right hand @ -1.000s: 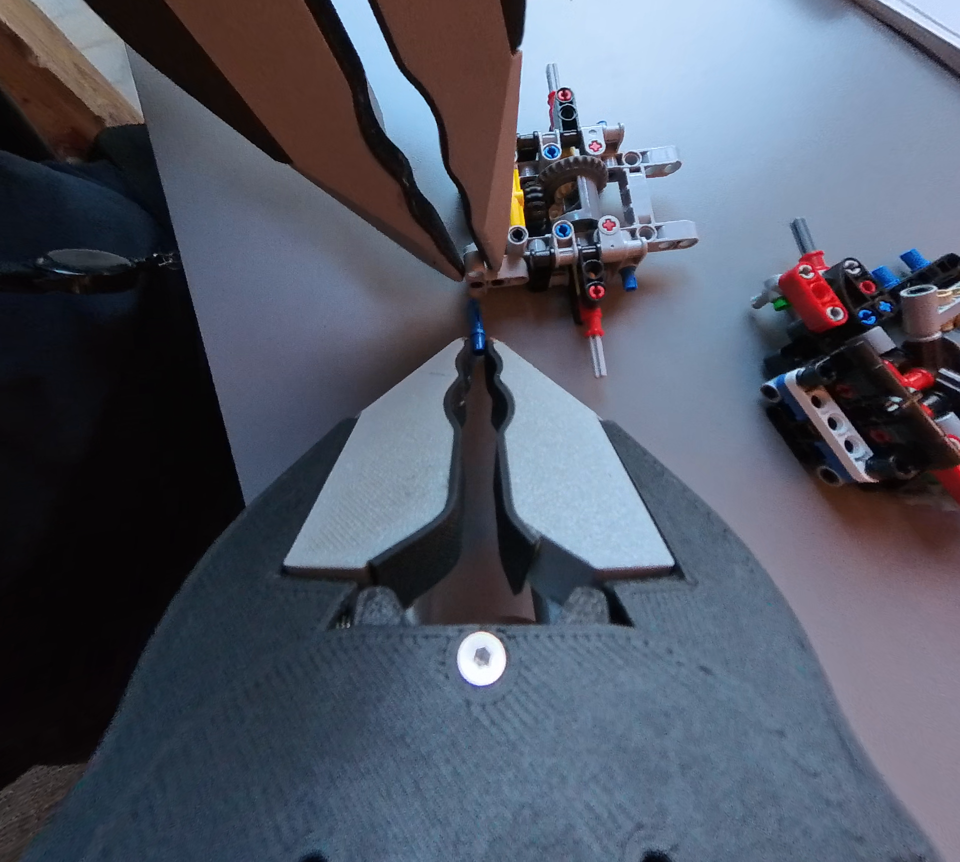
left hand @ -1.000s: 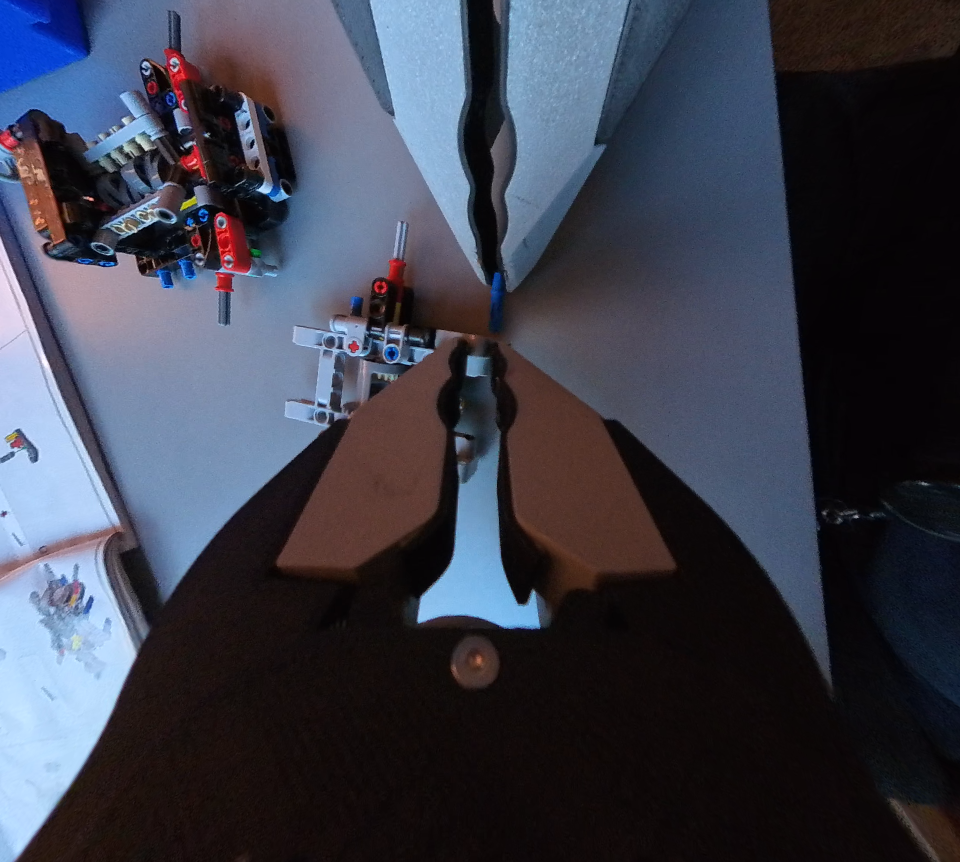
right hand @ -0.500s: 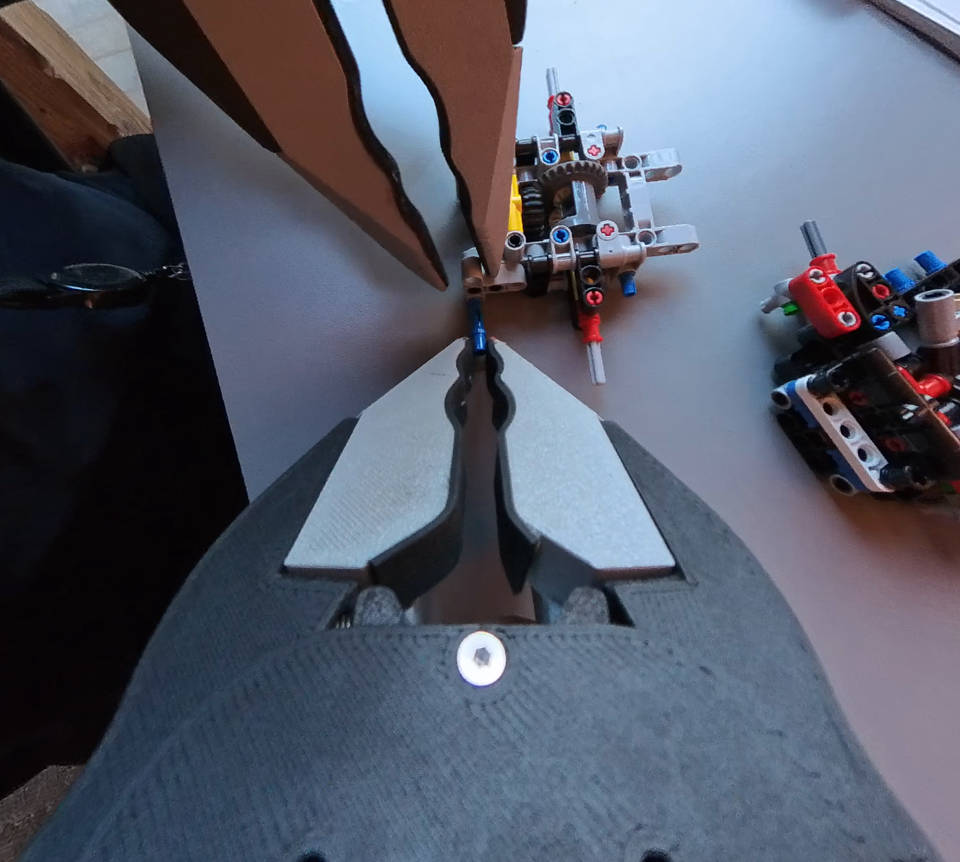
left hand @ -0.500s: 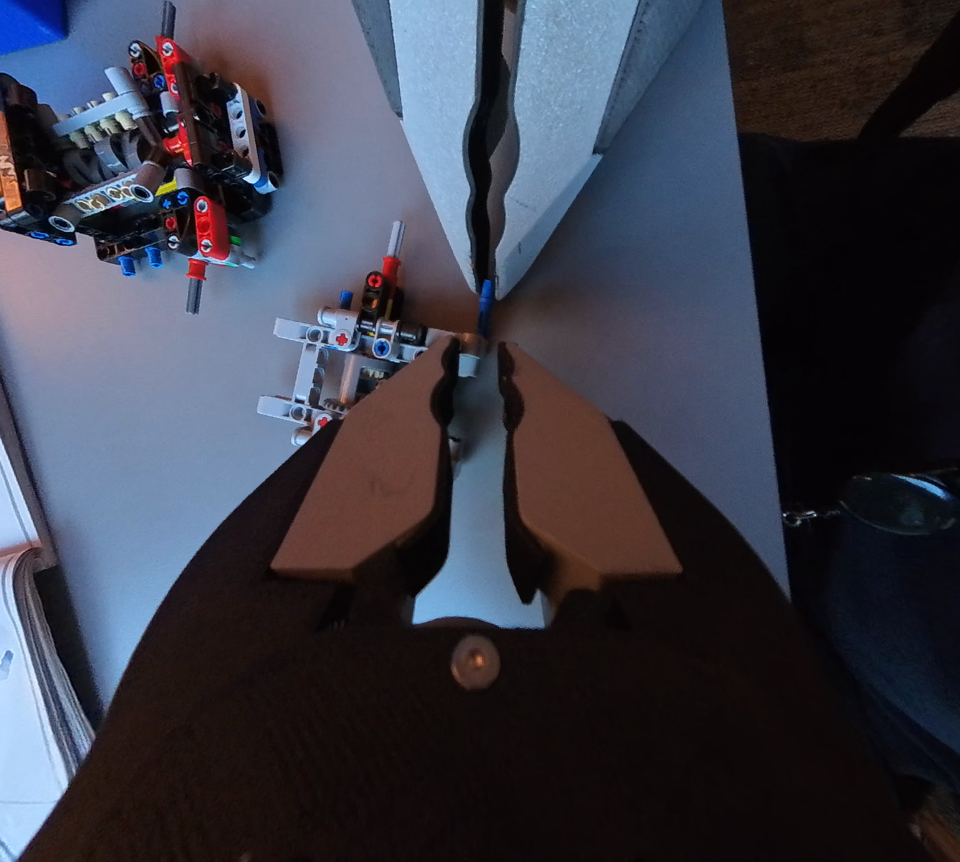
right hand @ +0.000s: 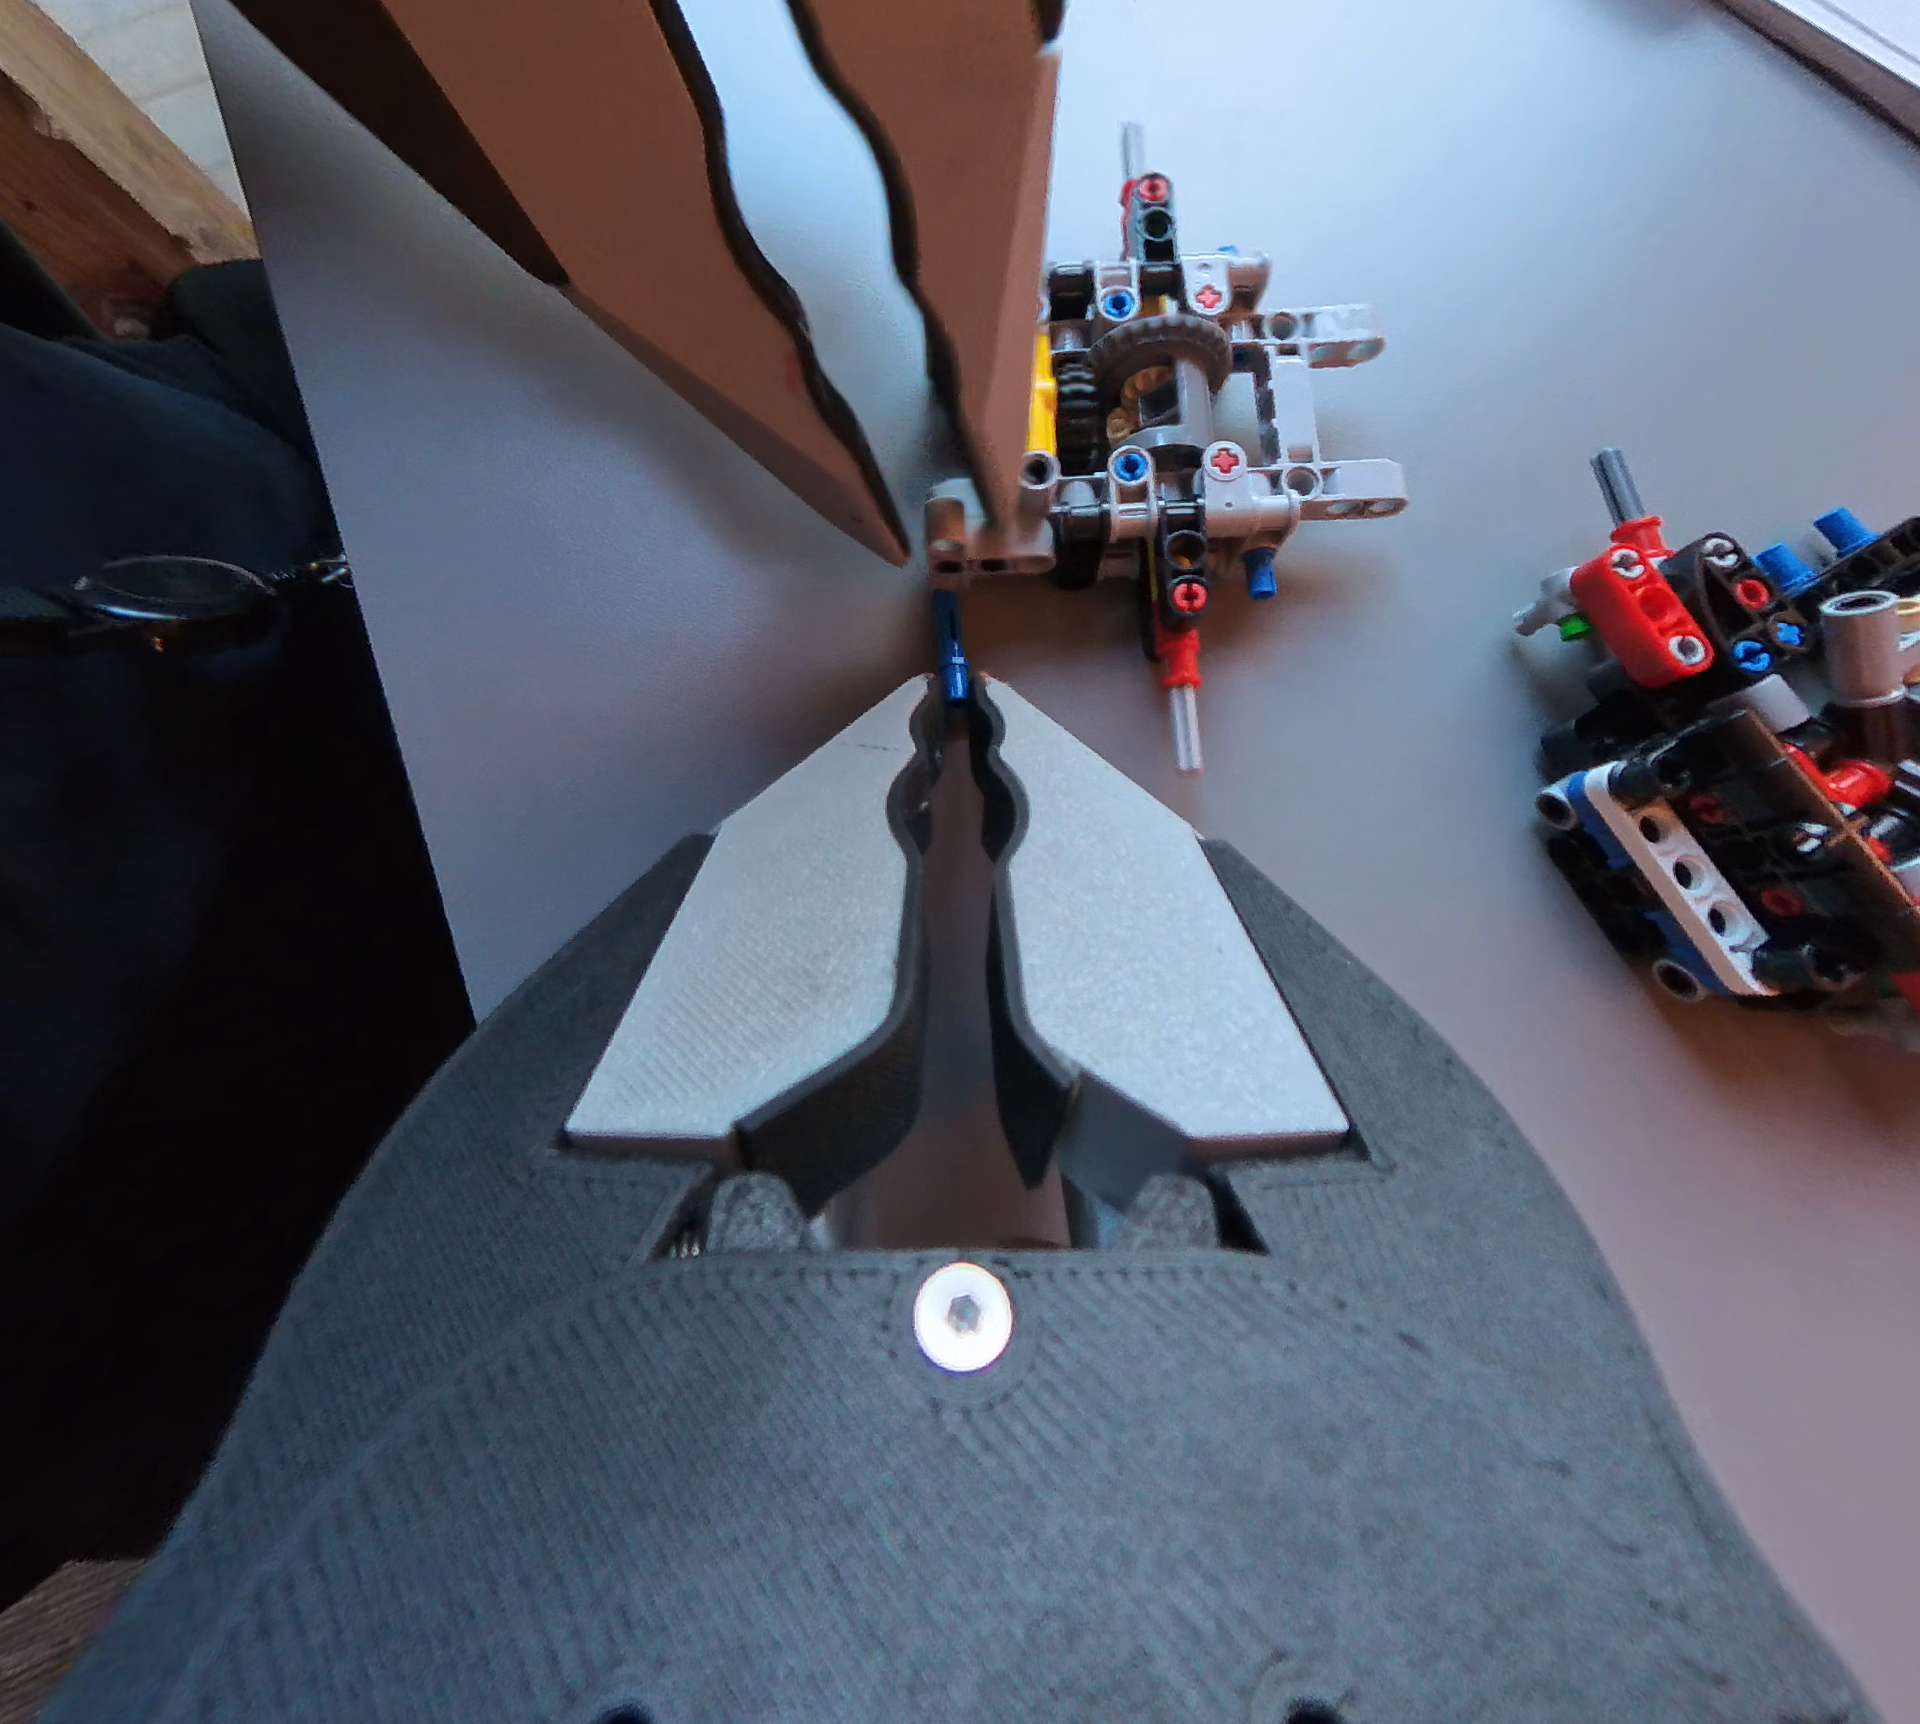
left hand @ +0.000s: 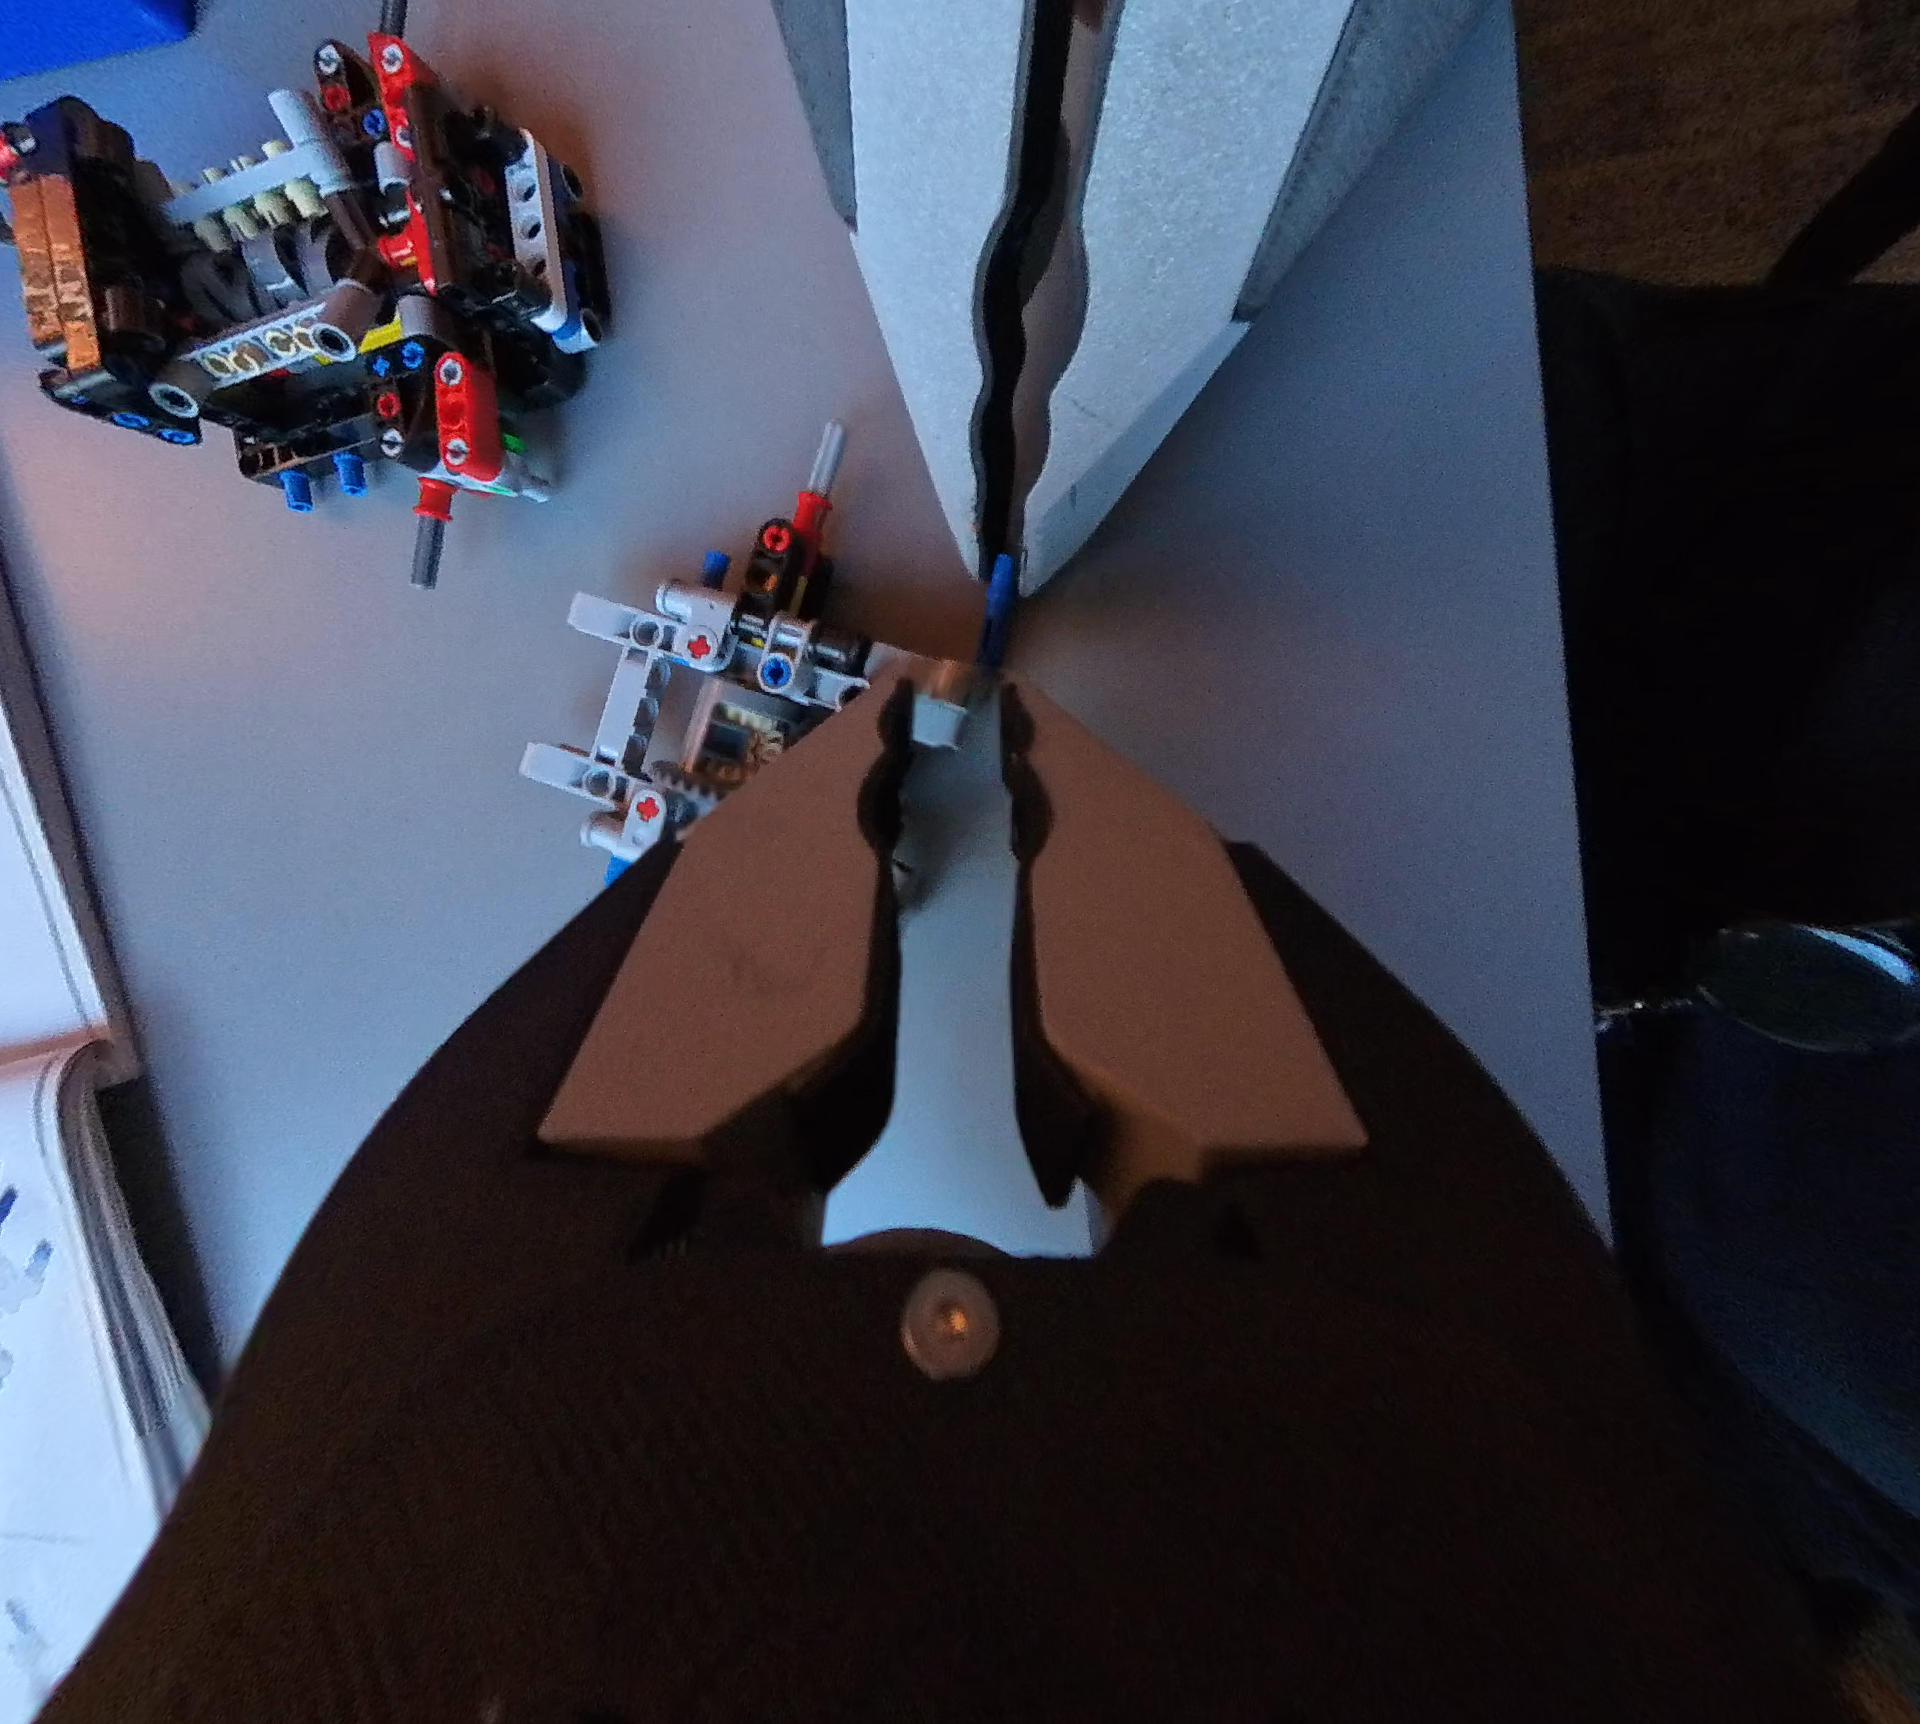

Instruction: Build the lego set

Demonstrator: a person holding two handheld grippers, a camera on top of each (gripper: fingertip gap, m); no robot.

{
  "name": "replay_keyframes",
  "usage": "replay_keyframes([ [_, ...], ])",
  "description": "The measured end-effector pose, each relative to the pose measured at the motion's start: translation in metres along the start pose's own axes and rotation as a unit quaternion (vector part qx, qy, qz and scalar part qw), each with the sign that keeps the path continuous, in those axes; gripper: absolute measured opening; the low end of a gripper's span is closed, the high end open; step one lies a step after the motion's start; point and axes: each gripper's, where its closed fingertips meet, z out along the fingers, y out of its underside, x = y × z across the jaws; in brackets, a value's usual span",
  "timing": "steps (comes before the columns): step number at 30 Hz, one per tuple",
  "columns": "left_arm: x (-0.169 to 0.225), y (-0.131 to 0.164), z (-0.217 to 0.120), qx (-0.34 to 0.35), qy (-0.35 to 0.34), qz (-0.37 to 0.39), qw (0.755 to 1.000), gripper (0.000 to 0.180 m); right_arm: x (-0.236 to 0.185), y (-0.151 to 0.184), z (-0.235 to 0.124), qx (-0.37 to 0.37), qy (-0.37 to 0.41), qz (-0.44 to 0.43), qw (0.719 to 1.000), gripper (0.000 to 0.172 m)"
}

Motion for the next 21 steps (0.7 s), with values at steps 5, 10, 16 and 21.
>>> replay_keyframes([
  [5, -0.005, 0.006, -0.008, -0.019, -0.023, 0.022, 0.999, 0.017, 0.001, 0.000, 0.000, 0.000, 0.000, 0.007, 1.000, 0.001],
  [10, -0.009, 0.010, -0.007, -0.033, -0.044, 0.039, 0.998, 0.016, 0.003, 0.000, -0.001, 0.000, 0.007, 0.009, 1.000, 0.001],
  [16, -0.009, 0.022, -0.009, -0.061, -0.038, 0.042, 0.996, 0.015, 0.001, 0.000, 0.000, -0.001, 0.010, 0.011, 1.000, 0.001],
  [21, -0.004, 0.018, -0.004, -0.053, -0.031, 0.032, 0.998, 0.014, 0.003, -0.001, -0.001, 0.003, 0.013, 0.016, 1.000, 0.000],
])
